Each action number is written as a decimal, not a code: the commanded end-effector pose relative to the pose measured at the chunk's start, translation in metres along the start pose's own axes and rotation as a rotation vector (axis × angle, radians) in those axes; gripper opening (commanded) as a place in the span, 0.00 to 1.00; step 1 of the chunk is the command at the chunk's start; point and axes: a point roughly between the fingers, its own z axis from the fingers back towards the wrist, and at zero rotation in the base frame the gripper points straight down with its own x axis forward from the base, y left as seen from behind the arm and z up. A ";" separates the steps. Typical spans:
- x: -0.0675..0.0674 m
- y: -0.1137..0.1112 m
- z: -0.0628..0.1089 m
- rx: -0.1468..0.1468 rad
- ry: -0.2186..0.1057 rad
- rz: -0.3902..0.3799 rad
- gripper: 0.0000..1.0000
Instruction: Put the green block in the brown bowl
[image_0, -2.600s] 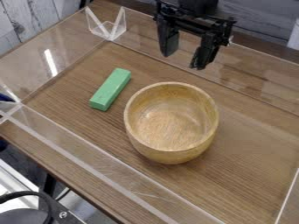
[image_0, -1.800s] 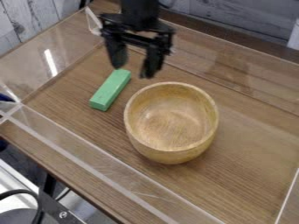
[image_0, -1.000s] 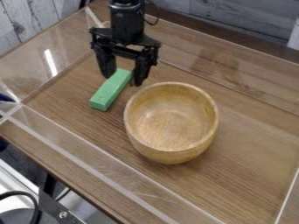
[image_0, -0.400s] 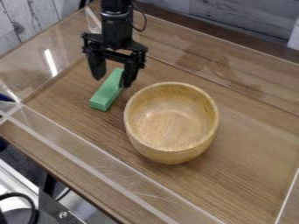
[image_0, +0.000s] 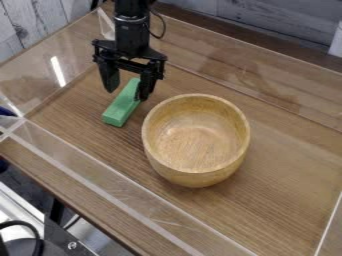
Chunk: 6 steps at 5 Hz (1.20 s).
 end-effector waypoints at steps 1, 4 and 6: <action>0.008 0.009 0.014 0.026 -0.059 0.035 1.00; 0.014 0.023 -0.020 0.066 -0.079 0.064 1.00; 0.014 0.027 -0.020 0.028 -0.084 0.074 1.00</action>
